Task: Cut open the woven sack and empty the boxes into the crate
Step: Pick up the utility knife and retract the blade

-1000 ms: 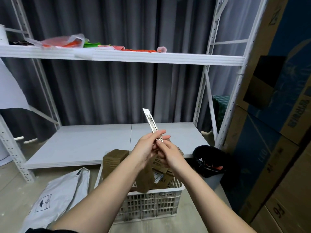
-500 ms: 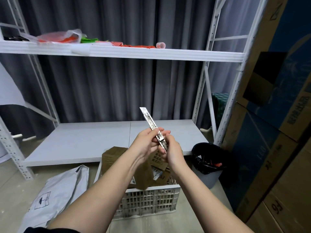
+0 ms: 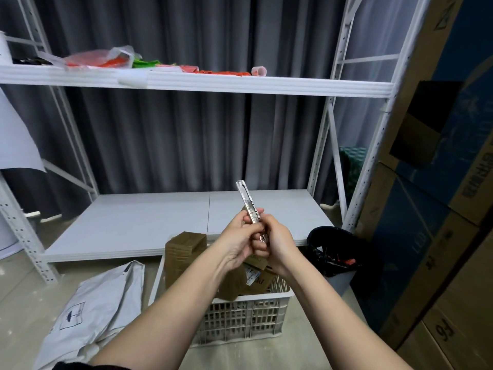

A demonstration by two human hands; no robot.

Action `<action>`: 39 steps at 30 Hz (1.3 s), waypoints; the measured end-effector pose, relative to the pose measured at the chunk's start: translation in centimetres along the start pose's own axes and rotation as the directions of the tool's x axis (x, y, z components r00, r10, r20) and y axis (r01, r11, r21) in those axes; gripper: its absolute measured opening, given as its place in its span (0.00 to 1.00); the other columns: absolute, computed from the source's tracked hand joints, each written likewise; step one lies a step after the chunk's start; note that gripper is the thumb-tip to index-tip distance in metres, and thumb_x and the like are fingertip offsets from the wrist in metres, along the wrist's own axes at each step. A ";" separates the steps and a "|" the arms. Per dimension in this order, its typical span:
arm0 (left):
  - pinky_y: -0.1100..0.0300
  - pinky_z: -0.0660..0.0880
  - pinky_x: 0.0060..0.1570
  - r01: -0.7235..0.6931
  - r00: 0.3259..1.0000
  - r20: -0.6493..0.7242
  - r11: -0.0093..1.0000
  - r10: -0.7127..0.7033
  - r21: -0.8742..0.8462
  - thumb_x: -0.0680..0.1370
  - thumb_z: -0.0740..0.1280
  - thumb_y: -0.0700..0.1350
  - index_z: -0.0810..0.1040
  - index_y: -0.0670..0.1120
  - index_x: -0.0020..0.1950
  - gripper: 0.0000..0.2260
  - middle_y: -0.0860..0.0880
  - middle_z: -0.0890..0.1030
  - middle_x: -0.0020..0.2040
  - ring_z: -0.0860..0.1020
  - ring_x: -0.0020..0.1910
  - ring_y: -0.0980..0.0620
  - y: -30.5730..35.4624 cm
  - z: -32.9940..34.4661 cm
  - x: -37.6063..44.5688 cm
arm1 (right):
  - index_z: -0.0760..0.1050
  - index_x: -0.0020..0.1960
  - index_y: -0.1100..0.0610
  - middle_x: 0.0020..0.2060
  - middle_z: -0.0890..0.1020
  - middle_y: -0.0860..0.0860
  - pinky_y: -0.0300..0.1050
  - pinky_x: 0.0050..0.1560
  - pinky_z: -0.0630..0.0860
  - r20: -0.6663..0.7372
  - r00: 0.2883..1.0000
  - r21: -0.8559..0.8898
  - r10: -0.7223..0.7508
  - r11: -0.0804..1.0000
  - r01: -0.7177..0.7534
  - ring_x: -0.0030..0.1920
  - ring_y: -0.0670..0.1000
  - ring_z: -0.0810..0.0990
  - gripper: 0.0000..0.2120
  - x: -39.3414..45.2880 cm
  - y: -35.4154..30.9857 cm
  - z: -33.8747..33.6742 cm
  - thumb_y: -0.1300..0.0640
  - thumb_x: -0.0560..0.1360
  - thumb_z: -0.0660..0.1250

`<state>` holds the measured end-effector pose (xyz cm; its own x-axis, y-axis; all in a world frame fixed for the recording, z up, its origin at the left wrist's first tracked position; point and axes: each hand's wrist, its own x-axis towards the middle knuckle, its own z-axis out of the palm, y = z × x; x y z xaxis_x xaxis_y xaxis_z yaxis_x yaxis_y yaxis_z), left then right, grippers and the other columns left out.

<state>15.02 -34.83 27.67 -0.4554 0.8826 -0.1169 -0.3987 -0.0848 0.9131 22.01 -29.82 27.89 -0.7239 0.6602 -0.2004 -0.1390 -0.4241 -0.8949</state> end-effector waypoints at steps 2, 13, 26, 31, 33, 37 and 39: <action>0.65 0.70 0.19 0.046 0.998 0.033 0.999 -0.046 -0.019 0.78 0.58 0.29 0.72 0.45 0.56 0.13 0.41 0.70 0.47 0.67 0.19 0.57 0.3 -0.6 0.1 | 0.73 0.48 0.58 0.25 0.68 0.50 0.32 0.18 0.54 0.102 0.994 0.040 0.049 0.998 -0.053 0.18 0.43 0.63 0.13 0.0 -0.1 -0.6 0.57 0.80 0.51; 0.66 0.72 0.23 0.048 0.998 -0.034 0.995 -0.045 0.085 0.82 0.58 0.42 0.78 0.45 0.56 0.10 0.47 0.81 0.38 0.77 0.25 0.56 1.8 -0.8 -0.1 | 0.70 0.65 0.64 0.52 0.83 0.57 0.39 0.39 0.80 0.436 0.898 0.025 0.067 0.996 -0.087 0.42 0.52 0.83 0.17 -0.5 -0.9 -3.1 0.72 0.77 0.55; 0.64 0.79 0.36 -0.003 1.000 -0.024 0.984 0.007 0.176 0.82 0.57 0.46 0.77 0.42 0.61 0.14 0.46 0.85 0.47 0.84 0.40 0.54 2.3 1.3 0.6 | 0.77 0.54 0.66 0.42 0.85 0.57 0.37 0.43 0.81 0.217 0.973 -0.230 -0.071 0.965 0.122 0.40 0.49 0.86 0.10 -1.4 -0.8 -5.0 0.62 0.80 0.60; 0.65 0.80 0.40 -0.011 0.999 0.052 0.972 -0.001 0.234 0.83 0.54 0.44 0.74 0.42 0.63 0.14 0.46 0.84 0.51 0.83 0.43 0.54 2.3 2.0 0.7 | 0.75 0.57 0.70 0.41 0.84 0.57 0.36 0.40 0.81 0.176 0.974 -0.239 -0.144 0.953 0.185 0.37 0.48 0.85 0.12 -1.6 -0.7 -5.5 0.63 0.80 0.59; 0.65 0.80 0.41 -0.020 0.998 0.068 0.967 0.003 0.253 0.83 0.54 0.44 0.75 0.43 0.63 0.14 0.47 0.84 0.51 0.83 0.44 0.54 2.2 2.1 0.9 | 0.76 0.56 0.69 0.40 0.84 0.56 0.36 0.39 0.81 0.166 0.972 -0.244 -0.169 0.947 0.206 0.36 0.47 0.85 0.11 -1.8 -0.7 -5.6 0.63 0.80 0.59; 0.61 0.79 0.49 -0.037 0.996 0.093 0.958 0.011 0.284 0.83 0.53 0.45 0.76 0.45 0.61 0.13 0.47 0.84 0.53 0.83 0.48 0.52 2.0 2.1 1.4 | 0.76 0.54 0.66 0.39 0.84 0.58 0.37 0.39 0.81 0.139 0.968 -0.246 -0.210 0.939 0.239 0.34 0.48 0.85 0.10 -1.7 -0.6 -5.8 0.62 0.80 0.60; 0.59 0.78 0.52 -0.033 0.995 0.097 0.959 0.006 0.281 0.83 0.53 0.45 0.76 0.45 0.60 0.13 0.47 0.84 0.53 0.83 0.50 0.51 1.8 2.2 1.6 | 0.77 0.53 0.65 0.38 0.84 0.56 0.37 0.38 0.81 0.123 0.968 -0.245 -0.221 0.938 0.245 0.34 0.48 0.85 0.09 -1.5 -0.5 -6.1 0.62 0.80 0.60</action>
<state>15.29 -32.55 29.99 -0.3781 0.9229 -0.0731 -0.1434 0.0197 0.9895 27.31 -26.86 26.21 -0.7527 0.6562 0.0528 -0.1421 -0.0836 -0.9863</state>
